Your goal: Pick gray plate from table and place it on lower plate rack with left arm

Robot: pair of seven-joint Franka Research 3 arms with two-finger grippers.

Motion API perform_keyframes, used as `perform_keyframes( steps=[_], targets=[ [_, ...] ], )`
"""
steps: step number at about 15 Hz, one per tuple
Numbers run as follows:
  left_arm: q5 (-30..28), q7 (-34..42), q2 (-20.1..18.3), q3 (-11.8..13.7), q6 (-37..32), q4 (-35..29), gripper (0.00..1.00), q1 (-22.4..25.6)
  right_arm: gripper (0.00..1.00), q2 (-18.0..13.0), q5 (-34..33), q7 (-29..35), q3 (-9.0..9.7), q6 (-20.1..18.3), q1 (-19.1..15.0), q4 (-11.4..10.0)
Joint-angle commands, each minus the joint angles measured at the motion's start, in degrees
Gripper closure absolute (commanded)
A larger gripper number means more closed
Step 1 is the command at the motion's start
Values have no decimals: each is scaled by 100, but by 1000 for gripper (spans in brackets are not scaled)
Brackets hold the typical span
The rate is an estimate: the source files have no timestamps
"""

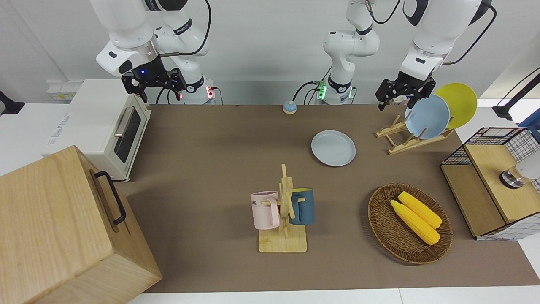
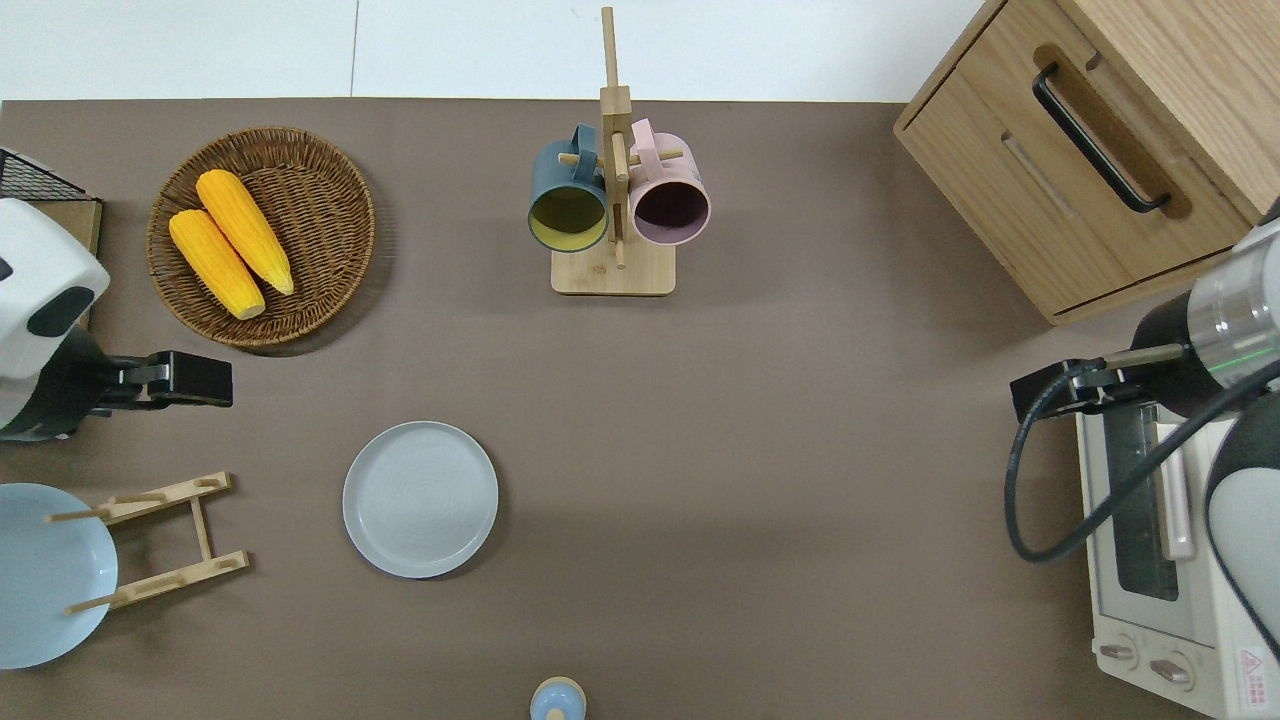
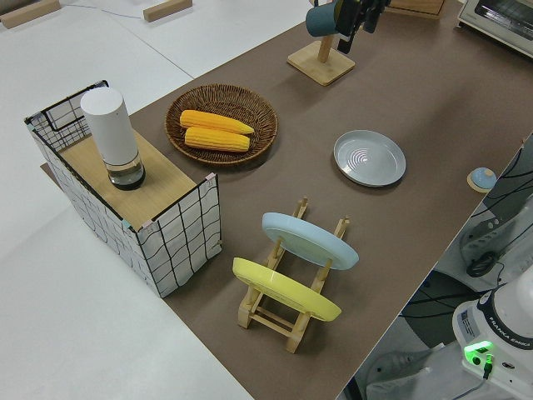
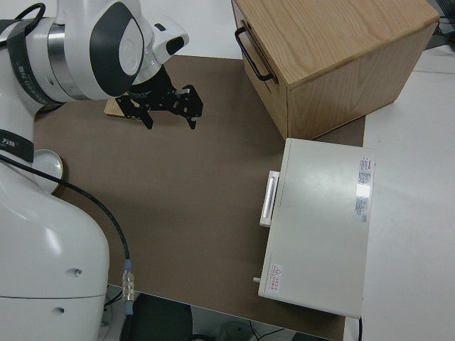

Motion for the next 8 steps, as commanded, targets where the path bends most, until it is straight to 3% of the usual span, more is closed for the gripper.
perform_keyframes(
  steps=[1,8],
  targets=[
    [-44,-48,46,5,-250,-12,7,-20,17,-12,-28,68,121,-62,-132,41],
    [-44,-56,29,5,-252,-152,7,-20,17,-12,-28,68,113,-62,-132,33]
  ],
)
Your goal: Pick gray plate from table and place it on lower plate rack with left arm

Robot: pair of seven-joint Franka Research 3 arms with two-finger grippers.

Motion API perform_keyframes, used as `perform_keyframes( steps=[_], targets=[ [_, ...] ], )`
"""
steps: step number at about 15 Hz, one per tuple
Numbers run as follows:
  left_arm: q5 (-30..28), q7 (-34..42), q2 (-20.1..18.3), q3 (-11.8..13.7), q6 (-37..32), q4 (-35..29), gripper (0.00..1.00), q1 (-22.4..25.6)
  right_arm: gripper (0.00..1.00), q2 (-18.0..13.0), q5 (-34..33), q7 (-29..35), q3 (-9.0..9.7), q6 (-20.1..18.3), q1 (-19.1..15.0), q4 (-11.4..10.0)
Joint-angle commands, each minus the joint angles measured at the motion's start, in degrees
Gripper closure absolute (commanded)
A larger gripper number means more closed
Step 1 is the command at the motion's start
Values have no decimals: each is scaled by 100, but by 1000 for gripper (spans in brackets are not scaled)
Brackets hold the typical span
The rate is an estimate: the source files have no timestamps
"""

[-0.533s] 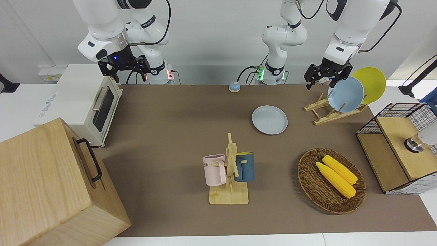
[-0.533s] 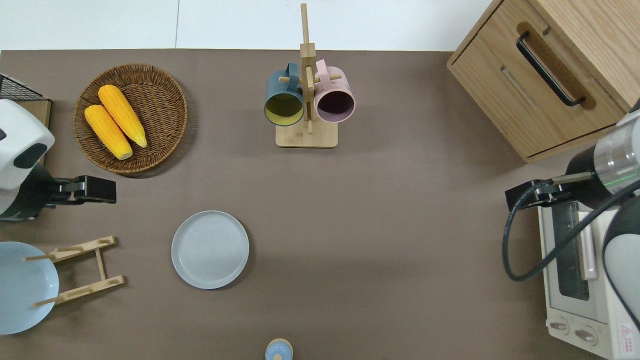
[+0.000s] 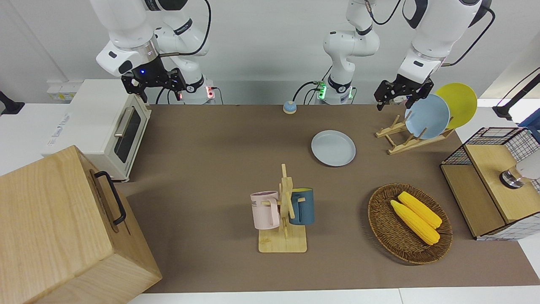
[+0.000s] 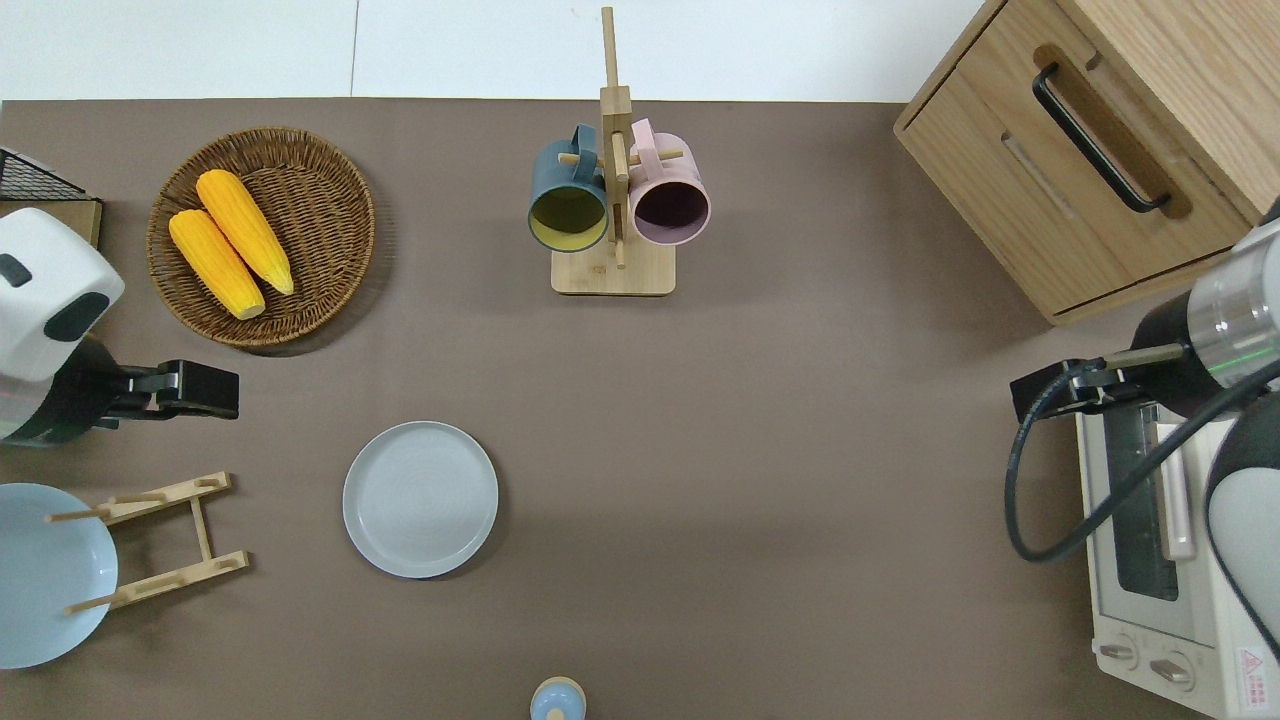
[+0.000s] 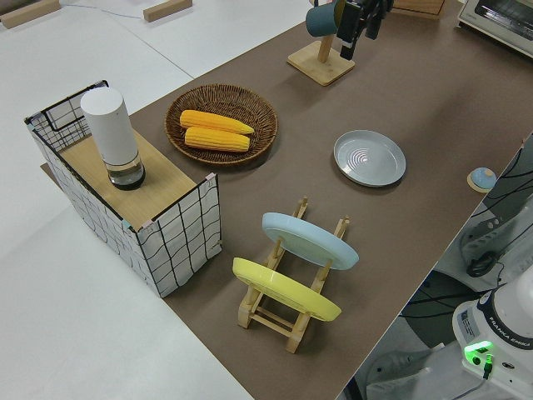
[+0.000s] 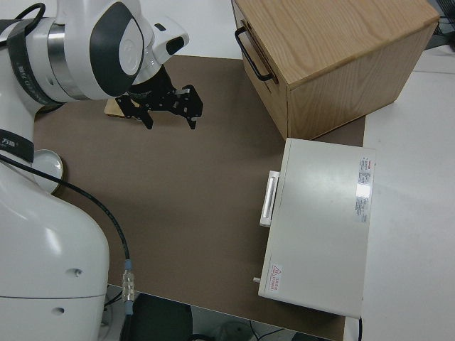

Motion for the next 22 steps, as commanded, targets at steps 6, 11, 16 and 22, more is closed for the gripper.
perform_keyframes(
  steps=[6,11,16,22],
  targets=[
    [-7,-222,-432,40,885,-1361,7,-160,17,-12,-28,68,121,-62,-132,41],
    [-16,-478,-926,119,2196,-2759,7,-231,17,-12,-28,68,121,-62,-132,41],
    [-34,-661,-882,119,3006,-3516,7,-152,17,-12,-28,68,113,-62,-132,41],
    [-34,-1216,-557,119,3920,-4237,7,-231,17,-12,-28,68,121,-62,-132,41]
  ],
)
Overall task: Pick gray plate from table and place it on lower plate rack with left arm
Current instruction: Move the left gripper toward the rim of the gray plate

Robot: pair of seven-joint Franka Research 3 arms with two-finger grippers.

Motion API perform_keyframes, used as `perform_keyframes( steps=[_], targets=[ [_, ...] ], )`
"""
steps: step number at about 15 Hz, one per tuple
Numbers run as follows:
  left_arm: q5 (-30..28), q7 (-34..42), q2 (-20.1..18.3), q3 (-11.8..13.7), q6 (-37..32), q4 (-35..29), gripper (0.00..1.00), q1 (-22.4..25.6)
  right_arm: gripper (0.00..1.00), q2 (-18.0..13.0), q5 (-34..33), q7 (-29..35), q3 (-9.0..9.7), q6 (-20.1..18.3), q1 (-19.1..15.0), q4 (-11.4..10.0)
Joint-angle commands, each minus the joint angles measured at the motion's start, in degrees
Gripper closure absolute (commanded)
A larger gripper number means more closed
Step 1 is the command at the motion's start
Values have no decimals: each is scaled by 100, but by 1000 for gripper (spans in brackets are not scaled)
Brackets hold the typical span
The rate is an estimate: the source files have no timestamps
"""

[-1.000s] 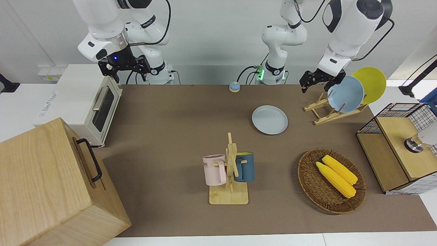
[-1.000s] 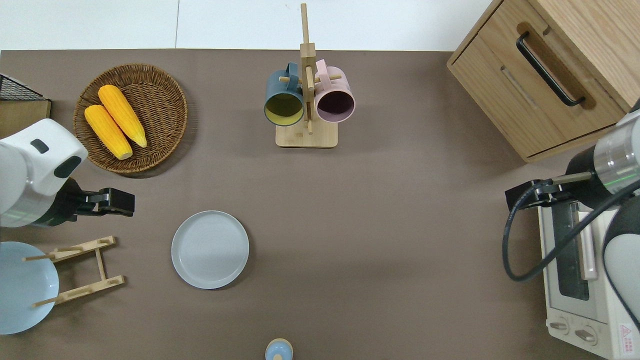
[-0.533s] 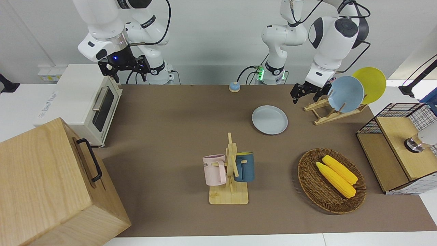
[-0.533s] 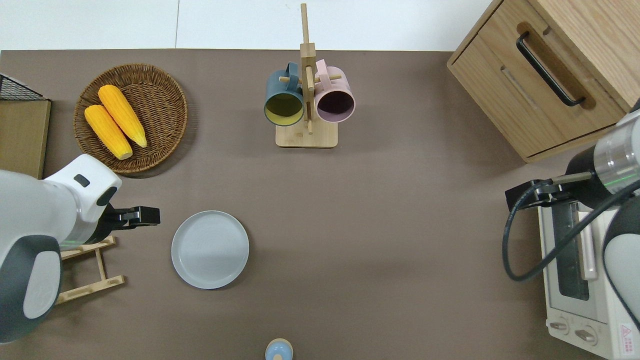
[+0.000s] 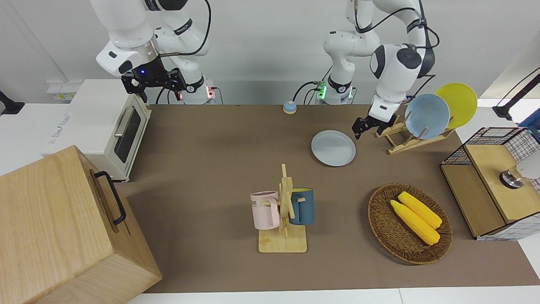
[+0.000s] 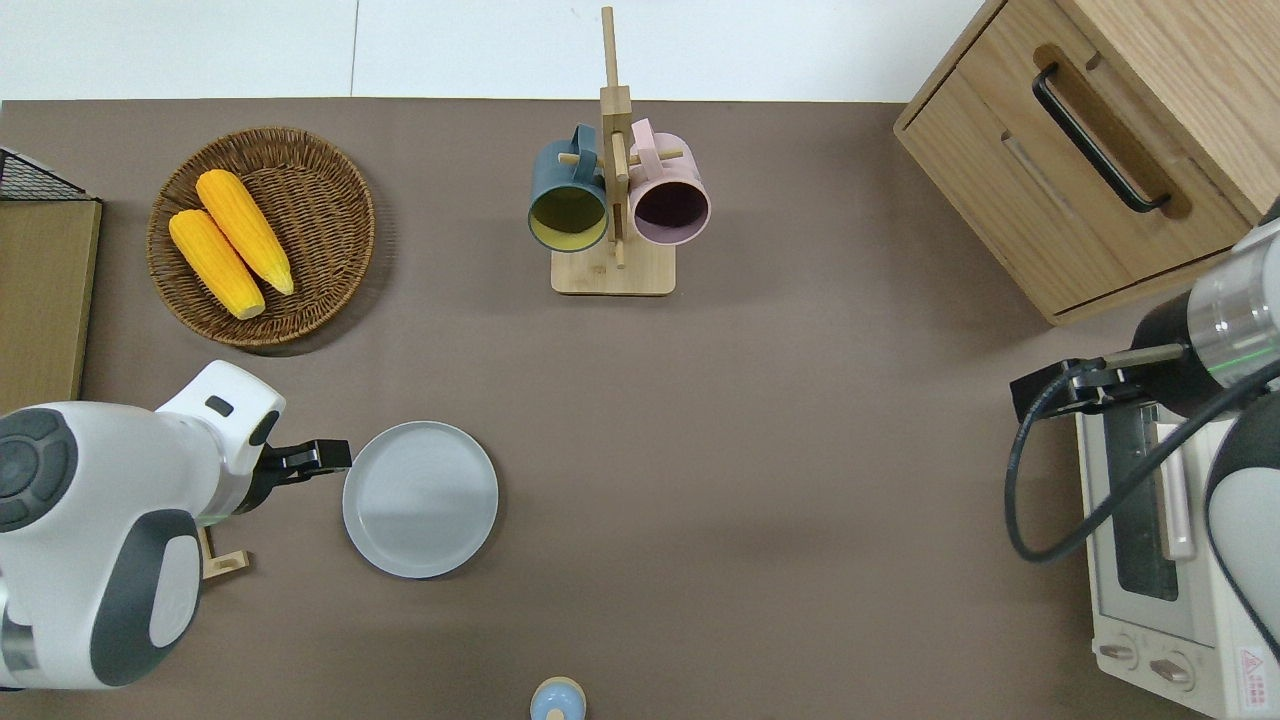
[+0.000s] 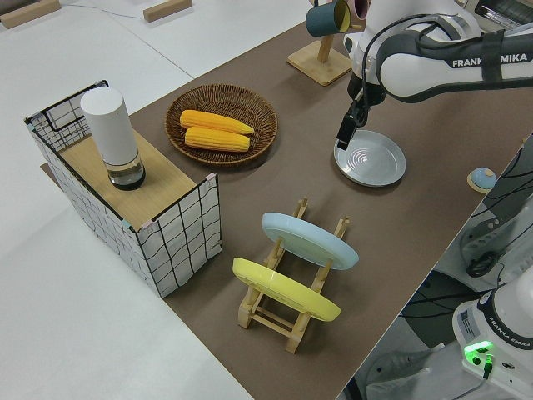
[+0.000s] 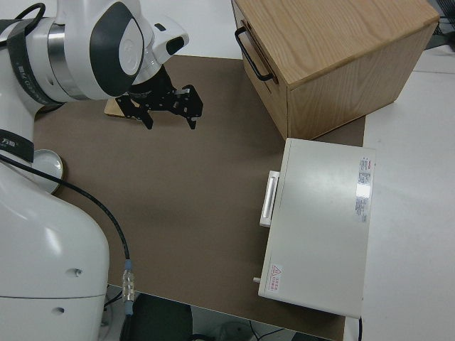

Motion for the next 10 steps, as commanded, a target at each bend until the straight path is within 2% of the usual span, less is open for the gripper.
perform_keyframes(
  steps=[1,6,10],
  targets=[
    [-33,-221,136,39,465,-428,7,-84,17,-12,-28,68,121,-62,-132,41],
    [-50,-274,321,39,1010,-859,7,-93,17,-12,-28,68,121,-70,-132,41],
    [-244,-265,444,31,1046,-886,7,-111,17,-12,-28,68,121,-62,-132,41]
  ],
)
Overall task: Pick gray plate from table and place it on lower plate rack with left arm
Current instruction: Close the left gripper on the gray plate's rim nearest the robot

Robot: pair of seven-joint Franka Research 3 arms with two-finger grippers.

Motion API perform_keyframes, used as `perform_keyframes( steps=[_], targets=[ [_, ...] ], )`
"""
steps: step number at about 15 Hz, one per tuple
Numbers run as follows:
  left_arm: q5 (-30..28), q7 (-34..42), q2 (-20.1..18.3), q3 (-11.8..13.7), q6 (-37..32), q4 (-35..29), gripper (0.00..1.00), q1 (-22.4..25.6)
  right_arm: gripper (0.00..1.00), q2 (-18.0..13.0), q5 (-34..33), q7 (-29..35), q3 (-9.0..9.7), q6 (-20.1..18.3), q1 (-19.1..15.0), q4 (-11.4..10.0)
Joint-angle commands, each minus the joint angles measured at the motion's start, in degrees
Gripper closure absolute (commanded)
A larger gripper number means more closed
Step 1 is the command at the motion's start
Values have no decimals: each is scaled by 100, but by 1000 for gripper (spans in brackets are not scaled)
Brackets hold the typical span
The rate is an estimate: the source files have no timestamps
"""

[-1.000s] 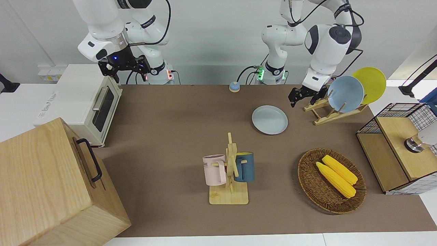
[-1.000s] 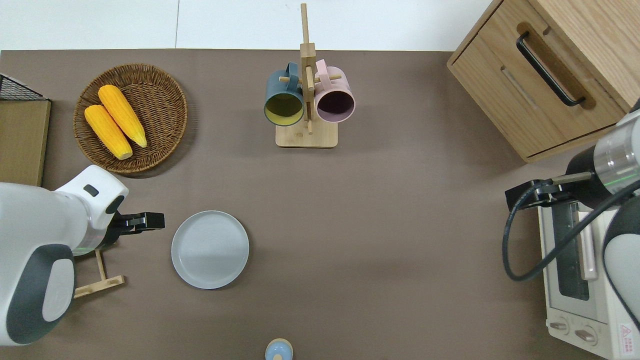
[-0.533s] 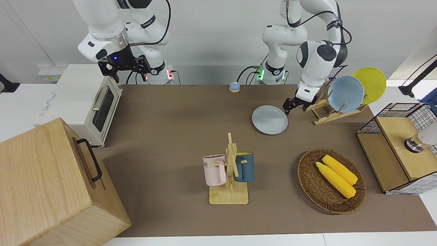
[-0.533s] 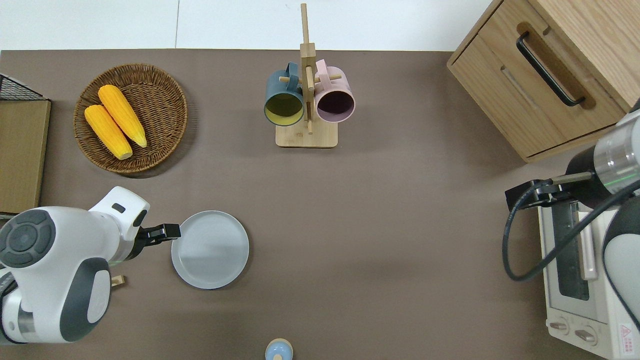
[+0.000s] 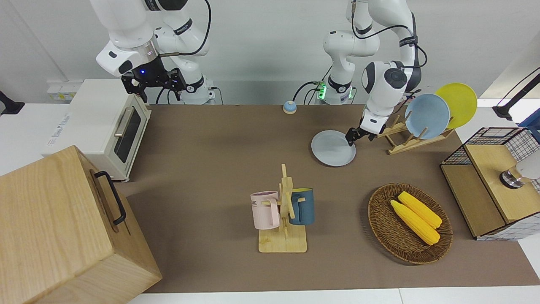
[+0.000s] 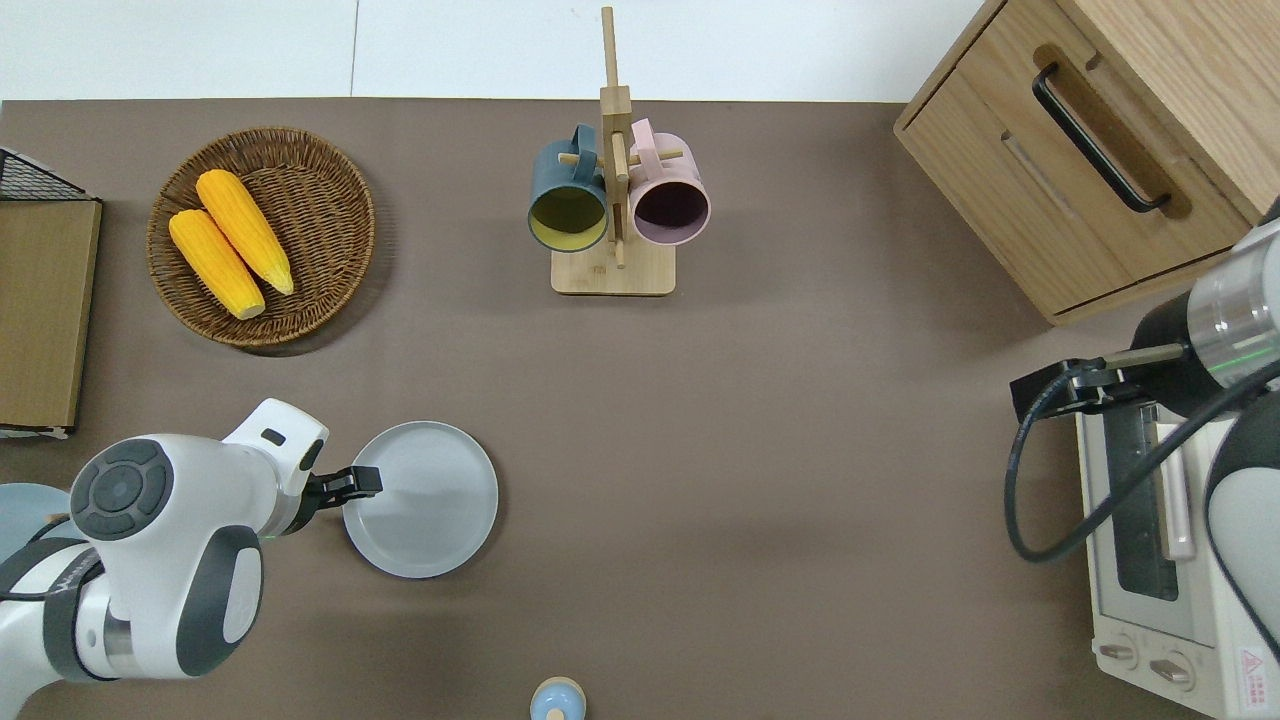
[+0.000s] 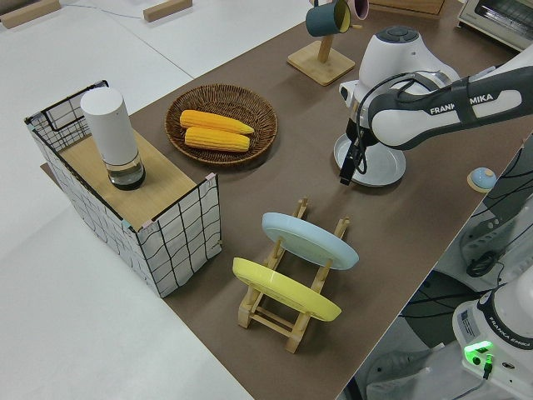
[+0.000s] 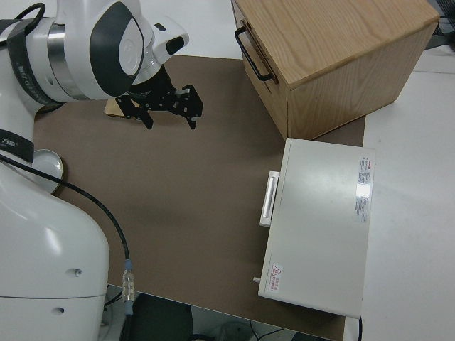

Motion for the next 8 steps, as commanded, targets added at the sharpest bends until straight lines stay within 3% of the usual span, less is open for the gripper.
perform_keyframes(
  steps=[1,6,7,8],
  targets=[
    [-134,-83,45,35,161,-121,7,-120,17,-12,-28,68,121,-70,-132,41],
    [-143,-92,308,35,266,-121,23,-217,17,-12,-28,68,121,-62,-132,41],
    [-143,-92,344,35,284,-121,121,-252,17,-20,-28,68,113,-62,-132,41],
    [-143,-100,344,35,284,-121,312,-252,17,-12,-28,68,113,-62,-132,41]
  ],
)
